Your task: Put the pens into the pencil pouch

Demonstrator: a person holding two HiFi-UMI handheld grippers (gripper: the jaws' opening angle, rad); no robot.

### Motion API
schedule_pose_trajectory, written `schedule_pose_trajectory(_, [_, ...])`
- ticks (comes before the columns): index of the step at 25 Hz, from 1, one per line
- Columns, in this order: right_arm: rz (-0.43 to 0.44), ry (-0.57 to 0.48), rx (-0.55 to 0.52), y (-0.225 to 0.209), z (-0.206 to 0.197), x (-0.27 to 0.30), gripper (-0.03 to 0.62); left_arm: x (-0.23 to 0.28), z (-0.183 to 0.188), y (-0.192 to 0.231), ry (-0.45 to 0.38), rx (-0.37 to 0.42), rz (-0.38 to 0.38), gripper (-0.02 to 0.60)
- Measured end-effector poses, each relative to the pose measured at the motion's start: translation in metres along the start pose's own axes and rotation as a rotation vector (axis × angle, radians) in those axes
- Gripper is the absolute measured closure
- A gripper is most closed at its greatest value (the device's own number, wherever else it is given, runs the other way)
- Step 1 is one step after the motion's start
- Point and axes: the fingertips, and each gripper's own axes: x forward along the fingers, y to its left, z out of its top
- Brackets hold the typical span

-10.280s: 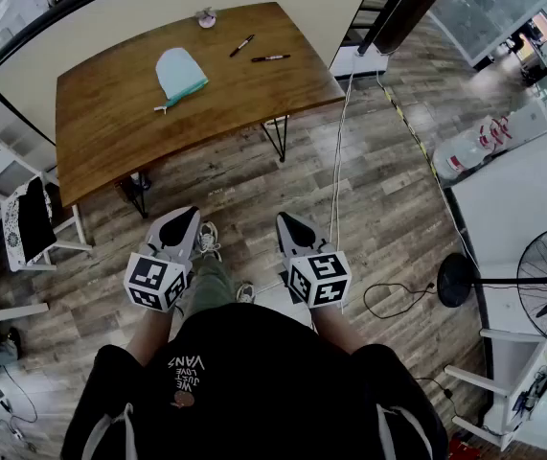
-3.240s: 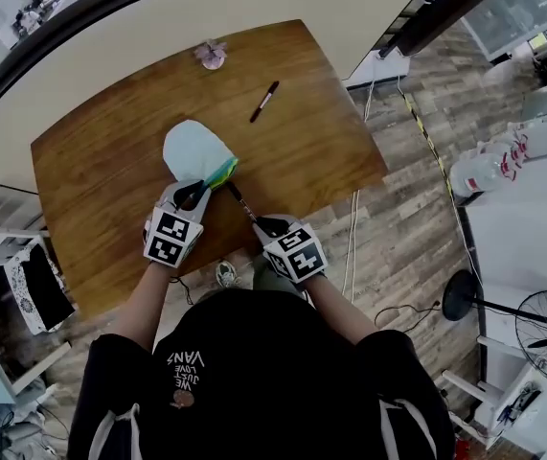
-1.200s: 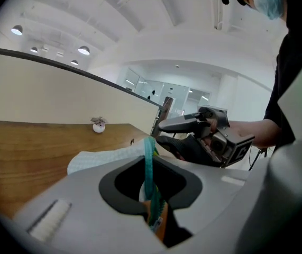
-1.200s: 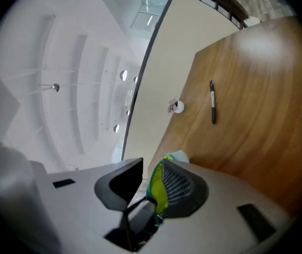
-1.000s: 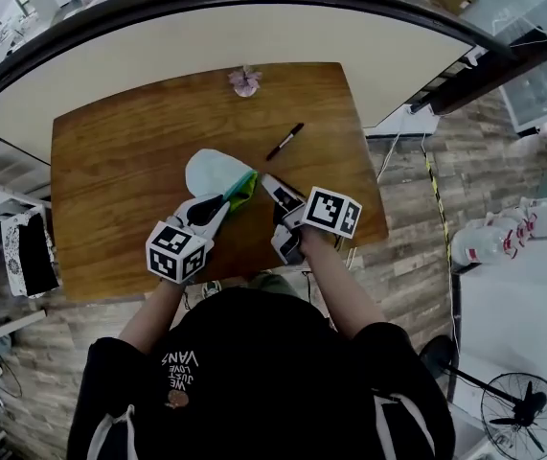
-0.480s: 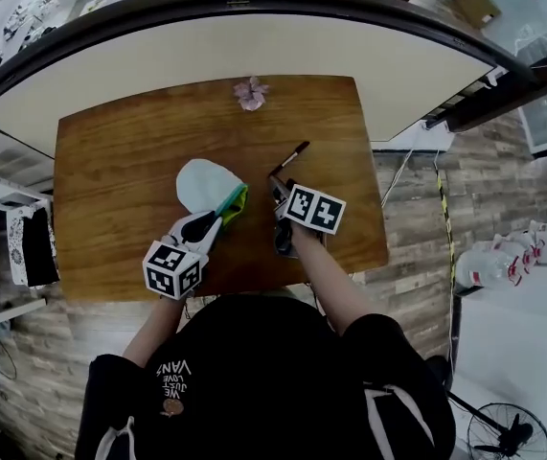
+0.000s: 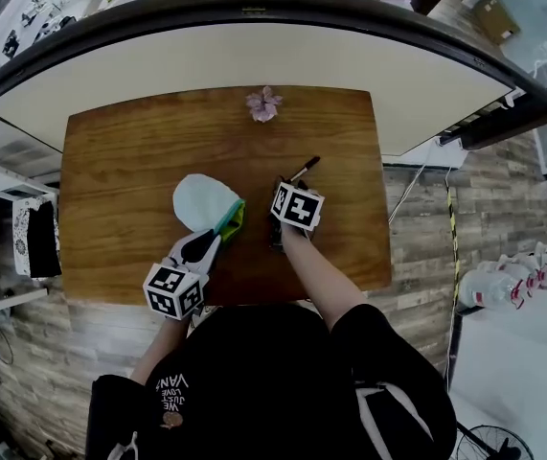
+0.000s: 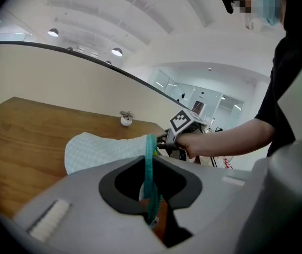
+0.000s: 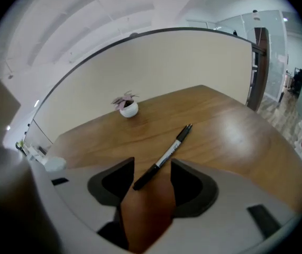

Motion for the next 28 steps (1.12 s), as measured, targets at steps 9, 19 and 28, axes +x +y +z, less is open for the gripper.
schedule_pose_trajectory(9, [-0.066, 0.041, -0.052, -0.009, -0.007, 0.006, 0.485, -0.008, 0.001, 0.007, 0.001, -0.005, 0.001, 0.531])
schedule_pose_trajectory(19, [-0.036, 0.035, -0.053, -0.006, -0.016, -0.014, 0.542, -0.021, 0.003, 0.013, 0.019, 0.026, -0.039, 0.531])
schedule_pose_trajectory(28, [0.034, -0.026, 0.010, 0.011, -0.039, -0.072, 0.542, -0.021, 0.002, 0.012, 0.029, 0.060, -0.105, 0.531])
